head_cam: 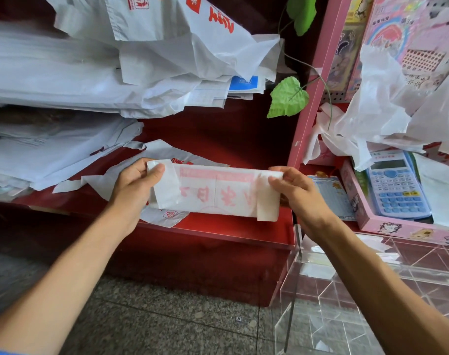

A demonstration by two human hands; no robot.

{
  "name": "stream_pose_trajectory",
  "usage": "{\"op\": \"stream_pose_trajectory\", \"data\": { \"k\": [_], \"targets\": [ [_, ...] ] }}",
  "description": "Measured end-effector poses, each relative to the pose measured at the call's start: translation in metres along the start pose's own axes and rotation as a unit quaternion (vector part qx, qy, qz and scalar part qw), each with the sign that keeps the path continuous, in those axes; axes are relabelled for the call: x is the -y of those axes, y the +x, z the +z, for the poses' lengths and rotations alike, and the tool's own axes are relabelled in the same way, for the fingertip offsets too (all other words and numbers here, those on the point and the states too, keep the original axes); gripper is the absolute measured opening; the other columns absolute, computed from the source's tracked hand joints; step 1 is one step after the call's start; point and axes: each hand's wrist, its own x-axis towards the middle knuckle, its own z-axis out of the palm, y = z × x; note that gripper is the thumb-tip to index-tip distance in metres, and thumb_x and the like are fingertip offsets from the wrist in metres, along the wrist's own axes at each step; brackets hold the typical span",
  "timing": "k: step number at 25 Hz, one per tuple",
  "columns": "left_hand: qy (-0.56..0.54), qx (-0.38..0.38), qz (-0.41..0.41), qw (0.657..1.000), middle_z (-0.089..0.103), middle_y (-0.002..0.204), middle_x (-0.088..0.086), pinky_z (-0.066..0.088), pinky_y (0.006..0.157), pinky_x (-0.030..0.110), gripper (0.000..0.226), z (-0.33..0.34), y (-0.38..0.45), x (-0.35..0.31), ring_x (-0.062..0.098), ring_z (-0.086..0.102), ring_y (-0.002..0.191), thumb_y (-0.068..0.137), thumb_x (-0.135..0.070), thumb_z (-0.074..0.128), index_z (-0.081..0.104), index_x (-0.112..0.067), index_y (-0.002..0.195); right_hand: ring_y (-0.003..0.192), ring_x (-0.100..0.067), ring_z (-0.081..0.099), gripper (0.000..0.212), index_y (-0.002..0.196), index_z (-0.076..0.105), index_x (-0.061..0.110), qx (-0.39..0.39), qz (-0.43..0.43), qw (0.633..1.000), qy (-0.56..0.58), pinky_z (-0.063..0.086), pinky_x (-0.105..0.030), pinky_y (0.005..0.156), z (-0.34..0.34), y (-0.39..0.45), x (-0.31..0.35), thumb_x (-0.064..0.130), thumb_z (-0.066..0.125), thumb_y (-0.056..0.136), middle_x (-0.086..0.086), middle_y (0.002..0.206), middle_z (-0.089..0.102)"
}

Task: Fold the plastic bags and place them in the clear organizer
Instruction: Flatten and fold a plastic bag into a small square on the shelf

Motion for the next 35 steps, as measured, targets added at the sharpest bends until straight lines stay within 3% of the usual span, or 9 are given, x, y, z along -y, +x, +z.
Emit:
{"op": "stream_pose_trajectory", "data": {
  "k": [5, 9, 14, 17, 20, 23, 27, 31, 35],
  "targets": [
    [-0.003, -0.013, -0.076, 0.997, 0.069, 0.107, 0.01, 0.055, 0.062, 0.025, 0.022, 0.002, -0.001, 0.011, 0.023, 0.065, 0.094, 0.095, -0.004, 0.057, 0.07, -0.022, 0.099, 0.072, -0.008, 0.069, 0.053, 0.134, 0.048, 0.014, 0.012, 0.058, 0.996, -0.074, 0.058, -0.032, 0.067, 0.001, 0.0, -0.01, -0.01, 0.06, 0.088, 0.001, 0.089, 0.07],
    [0.077, 0.023, -0.128, 0.989, 0.067, 0.098, 0.004, 0.043, 0.05, 0.023, 0.034, 0.001, -0.002, 0.007, 0.019, 0.063, 0.071, 0.087, 0.002, 0.06, 0.07, -0.029, 0.097, 0.075, -0.009, 0.069, 0.058, 0.136, 0.047, 0.013, -0.006, 0.055, 0.996, -0.075, 0.053, -0.024, 0.061, -0.002, 0.004, -0.014, -0.011, 0.062, 0.085, -0.002, 0.094, 0.07],
    [0.028, -0.091, -0.129, 0.987, 0.071, 0.102, 0.006, 0.054, 0.072, 0.03, 0.028, 0.009, 0.001, 0.008, 0.023, 0.069, 0.089, 0.089, 0.006, 0.059, 0.071, -0.018, 0.079, 0.085, -0.003, 0.062, 0.045, 0.128, 0.054, 0.019, -0.106, -0.039, 0.969, -0.221, 0.044, -0.019, 0.07, -0.002, 0.008, -0.017, 0.006, 0.065, 0.086, 0.006, 0.117, 0.062],
    [-0.039, -0.115, -0.154, 0.981, 0.07, 0.112, 0.018, 0.057, 0.067, 0.03, 0.03, 0.014, 0.002, 0.007, 0.024, 0.068, 0.086, 0.088, 0.011, 0.054, 0.072, -0.013, 0.085, 0.077, 0.006, 0.061, 0.037, 0.121, 0.059, 0.02, -0.096, -0.088, 0.955, -0.266, 0.044, -0.008, 0.065, 0.002, 0.003, -0.014, 0.008, 0.064, 0.087, 0.011, 0.111, 0.063],
    [-0.043, -0.035, -0.165, 0.985, 0.07, 0.107, 0.02, 0.057, 0.055, 0.026, 0.028, 0.027, -0.01, -0.002, 0.026, 0.07, 0.081, 0.088, 0.011, 0.056, 0.071, -0.007, 0.103, 0.079, 0.006, 0.062, 0.025, 0.112, 0.065, 0.021, -0.048, -0.119, 0.944, -0.305, 0.048, -0.01, 0.065, 0.009, -0.004, -0.013, 0.012, 0.063, 0.088, 0.014, 0.101, 0.068],
    [0.033, 0.123, -0.18, 0.975, 0.073, 0.095, 0.021, 0.05, 0.049, 0.025, 0.033, 0.042, -0.028, -0.012, 0.023, 0.067, 0.067, 0.092, 0.002, 0.059, 0.061, -0.006, 0.124, 0.08, -0.004, 0.065, 0.018, 0.108, 0.068, 0.019, 0.027, -0.172, 0.924, -0.34, 0.053, -0.026, 0.074, 0.018, -0.013, -0.014, 0.018, 0.06, 0.092, 0.008, 0.097, 0.071],
    [0.234, 0.332, -0.139, 0.903, 0.072, 0.072, 0.009, 0.036, 0.043, 0.022, 0.03, 0.054, -0.042, -0.024, 0.014, 0.053, 0.051, 0.094, -0.017, 0.062, 0.058, -0.028, 0.121, 0.089, -0.021, 0.063, 0.029, 0.101, 0.067, 0.021, 0.097, -0.216, 0.854, -0.464, 0.05, -0.04, 0.076, 0.019, -0.02, -0.025, 0.034, 0.041, 0.094, 0.004, 0.098, 0.069],
    [0.356, 0.265, 0.048, 0.895, 0.068, 0.088, -0.013, 0.052, 0.076, 0.027, 0.016, 0.054, -0.035, -0.008, -0.001, 0.061, 0.076, 0.083, -0.022, 0.071, 0.068, -0.034, 0.094, 0.103, -0.022, 0.056, 0.028, 0.106, 0.063, 0.023, 0.108, -0.191, 0.771, -0.598, 0.043, -0.038, 0.084, 0.008, -0.022, -0.036, 0.031, 0.039, 0.096, 0.008, 0.114, 0.063],
    [0.465, 0.306, 0.108, 0.824, 0.051, 0.122, -0.026, 0.036, 0.105, 0.026, 0.022, 0.046, -0.029, 0.014, -0.003, 0.045, 0.119, 0.082, -0.028, 0.071, 0.058, -0.039, 0.096, 0.112, -0.022, 0.051, 0.029, 0.12, 0.061, 0.023, 0.088, -0.202, 0.764, -0.607, 0.04, -0.038, 0.085, 0.001, -0.025, -0.035, 0.015, 0.047, 0.095, 0.008, 0.129, 0.058]
  ]
}}
